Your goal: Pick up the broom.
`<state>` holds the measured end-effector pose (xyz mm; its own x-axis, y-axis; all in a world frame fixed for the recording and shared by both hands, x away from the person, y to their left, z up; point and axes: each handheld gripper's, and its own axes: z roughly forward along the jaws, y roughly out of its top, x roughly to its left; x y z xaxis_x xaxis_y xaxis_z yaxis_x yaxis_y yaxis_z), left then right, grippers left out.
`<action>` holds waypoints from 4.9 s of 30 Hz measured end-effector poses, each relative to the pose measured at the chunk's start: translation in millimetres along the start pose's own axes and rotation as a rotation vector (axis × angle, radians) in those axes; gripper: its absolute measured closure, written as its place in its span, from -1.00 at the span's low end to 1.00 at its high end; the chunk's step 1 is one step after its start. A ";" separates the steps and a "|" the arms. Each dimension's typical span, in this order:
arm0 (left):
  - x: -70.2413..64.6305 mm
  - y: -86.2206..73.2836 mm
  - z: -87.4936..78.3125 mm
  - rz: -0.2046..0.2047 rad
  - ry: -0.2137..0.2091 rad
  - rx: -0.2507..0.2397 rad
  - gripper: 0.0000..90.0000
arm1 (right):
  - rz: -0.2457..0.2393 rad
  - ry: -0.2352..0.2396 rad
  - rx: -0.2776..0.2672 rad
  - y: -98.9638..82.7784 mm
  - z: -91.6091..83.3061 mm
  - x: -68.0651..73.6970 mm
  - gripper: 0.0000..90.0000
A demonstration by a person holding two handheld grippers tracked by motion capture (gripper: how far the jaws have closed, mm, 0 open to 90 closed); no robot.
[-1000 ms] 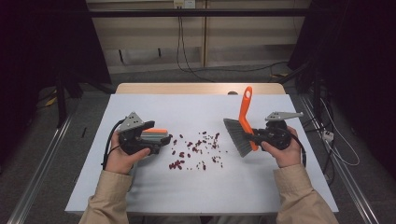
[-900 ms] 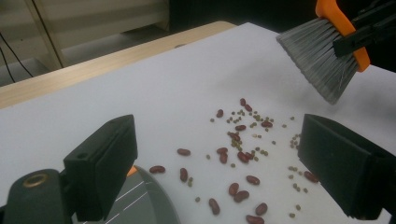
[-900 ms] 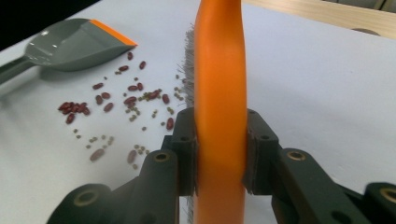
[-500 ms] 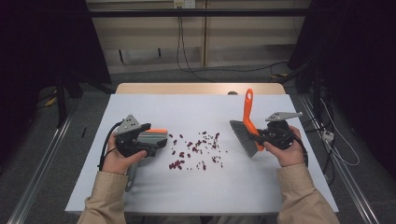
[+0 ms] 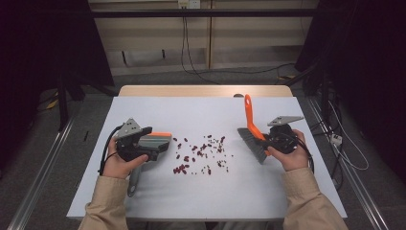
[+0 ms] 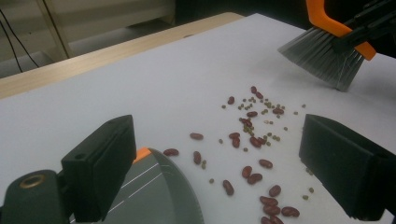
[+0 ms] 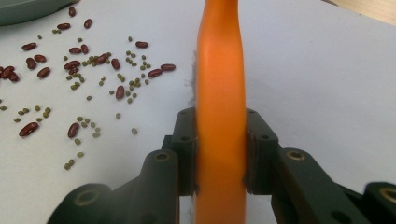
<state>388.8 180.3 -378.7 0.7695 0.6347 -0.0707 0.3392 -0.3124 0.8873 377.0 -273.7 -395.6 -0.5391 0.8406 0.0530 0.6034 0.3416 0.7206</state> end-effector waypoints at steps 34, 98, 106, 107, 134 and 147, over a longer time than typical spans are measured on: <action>1.1 -9.5 4.1 0.014 0.009 0.030 -0.76 | 0.002 -0.005 -0.057 -0.3 30.9 18.4 0.45; 6.9 -27.0 -6.4 0.010 0.013 0.049 -0.79 | -0.179 -0.073 -0.227 57.5 103.1 8.3 0.58; 9.0 -28.2 -8.5 -0.007 0.012 0.044 -0.79 | -0.272 -0.027 -0.188 59.0 116.0 23.8 0.58; 9.5 -28.5 -8.7 -0.008 0.015 0.044 -0.79 | -0.293 -0.023 -0.180 58.4 115.2 27.5 0.58; 9.7 -30.7 -12.1 0.006 0.017 0.053 -0.79 | -0.411 0.159 -0.170 25.4 77.9 83.9 0.58; 9.2 -31.7 -13.3 0.005 0.014 0.057 -0.79 | -0.436 0.158 -0.181 18.5 72.5 100.0 0.58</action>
<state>377.9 205.4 -401.4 0.7636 0.6429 -0.0595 0.3661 -0.3553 0.8601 376.8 -152.8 -427.2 -0.8096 0.5567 -0.1859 0.1980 0.5572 0.8064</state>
